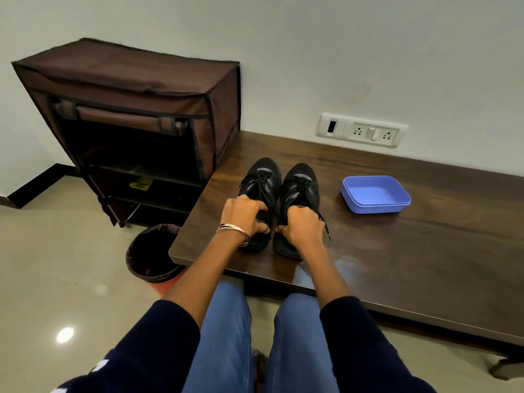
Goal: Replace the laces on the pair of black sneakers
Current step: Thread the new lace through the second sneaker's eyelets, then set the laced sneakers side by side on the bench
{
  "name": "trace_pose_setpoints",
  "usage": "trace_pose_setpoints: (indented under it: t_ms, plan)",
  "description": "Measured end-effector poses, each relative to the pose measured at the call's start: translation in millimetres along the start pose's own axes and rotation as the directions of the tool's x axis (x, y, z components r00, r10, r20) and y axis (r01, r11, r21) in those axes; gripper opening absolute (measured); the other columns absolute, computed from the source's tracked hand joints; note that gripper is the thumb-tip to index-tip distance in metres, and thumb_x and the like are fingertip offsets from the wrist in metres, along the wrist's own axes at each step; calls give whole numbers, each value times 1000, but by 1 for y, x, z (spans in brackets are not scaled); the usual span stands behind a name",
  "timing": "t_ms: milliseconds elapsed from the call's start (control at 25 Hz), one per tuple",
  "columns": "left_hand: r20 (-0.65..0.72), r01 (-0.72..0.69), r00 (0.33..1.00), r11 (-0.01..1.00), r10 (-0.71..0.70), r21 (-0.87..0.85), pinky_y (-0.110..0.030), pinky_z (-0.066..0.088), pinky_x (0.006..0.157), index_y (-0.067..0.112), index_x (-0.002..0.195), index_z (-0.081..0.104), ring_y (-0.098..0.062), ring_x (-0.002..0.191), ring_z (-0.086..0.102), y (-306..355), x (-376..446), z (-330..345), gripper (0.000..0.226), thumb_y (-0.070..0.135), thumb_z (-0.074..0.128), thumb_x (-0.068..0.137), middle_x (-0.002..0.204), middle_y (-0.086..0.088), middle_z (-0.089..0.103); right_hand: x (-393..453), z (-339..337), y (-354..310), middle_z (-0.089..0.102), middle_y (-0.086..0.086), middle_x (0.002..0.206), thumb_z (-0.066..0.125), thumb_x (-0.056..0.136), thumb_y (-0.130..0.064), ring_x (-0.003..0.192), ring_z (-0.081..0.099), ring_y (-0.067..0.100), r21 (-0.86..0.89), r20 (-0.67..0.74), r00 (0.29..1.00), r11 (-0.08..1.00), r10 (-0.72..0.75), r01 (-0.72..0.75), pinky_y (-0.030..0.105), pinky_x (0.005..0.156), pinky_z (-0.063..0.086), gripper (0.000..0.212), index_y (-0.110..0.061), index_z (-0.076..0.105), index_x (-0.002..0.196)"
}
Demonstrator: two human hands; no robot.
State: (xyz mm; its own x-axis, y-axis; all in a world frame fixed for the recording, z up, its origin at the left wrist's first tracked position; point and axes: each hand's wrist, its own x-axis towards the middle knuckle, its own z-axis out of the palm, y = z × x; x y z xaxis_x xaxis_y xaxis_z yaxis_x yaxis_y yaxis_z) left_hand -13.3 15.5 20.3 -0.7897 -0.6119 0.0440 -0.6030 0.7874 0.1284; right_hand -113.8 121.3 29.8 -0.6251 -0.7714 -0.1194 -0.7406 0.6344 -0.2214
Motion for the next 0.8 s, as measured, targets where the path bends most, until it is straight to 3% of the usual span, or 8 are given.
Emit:
trace_pose_setpoints:
  t_ms: [120,240,400,480,560,640,800]
  plan:
    - [-93,-133,988,982,121,-131,-34,38,95,16,116,65,-26,107,60,-11,29,18,52,46,72,73,114,-6,67,30,-2,6,61,17,113,69,87,-36,109,56,40,-43,-3,1000,999,-12,12,53,91,47,38,-9,55,109]
    - [-221,-188,965,956,137,-226,-36,50,65,11,96,66,-32,83,65,-15,43,44,48,48,62,66,93,-7,68,54,4,13,61,18,112,70,85,-38,109,56,42,-64,7,1000,998,17,-16,50,89,45,41,-9,57,110]
    - [-179,-145,979,956,100,-256,-33,46,65,8,90,64,-32,78,64,-12,42,46,40,36,72,63,84,-9,66,57,5,12,64,15,109,70,84,-34,106,59,37,-87,75,996,995,55,-48,48,89,48,43,-11,55,118]
    - [-57,-96,995,961,84,-261,-35,43,74,5,96,63,-34,85,62,-7,43,35,41,29,79,67,91,-13,65,56,2,9,62,14,113,70,85,-31,112,56,34,-98,141,988,994,66,-53,49,92,46,51,-10,50,127]
    - [149,-44,986,978,76,-205,-34,39,89,3,114,58,-34,104,56,-1,47,18,47,32,71,79,111,-15,61,58,-4,8,58,15,120,67,88,-23,119,50,34,-93,231,971,994,69,-48,51,95,43,54,-7,42,134]
    - [346,-16,937,998,38,-65,-34,35,99,3,128,49,-32,118,47,6,52,0,54,37,62,87,126,-15,54,60,-12,7,55,17,126,62,90,-15,124,45,34,-91,331,941,995,71,-43,54,98,41,56,-5,36,139]
    - [602,18,798,999,-39,40,-40,39,100,-1,128,46,-36,119,48,15,66,-21,56,32,65,86,124,-21,56,67,-21,5,51,19,133,65,89,-18,133,36,35,-80,519,849,995,97,-65,59,103,38,74,-3,21,147]
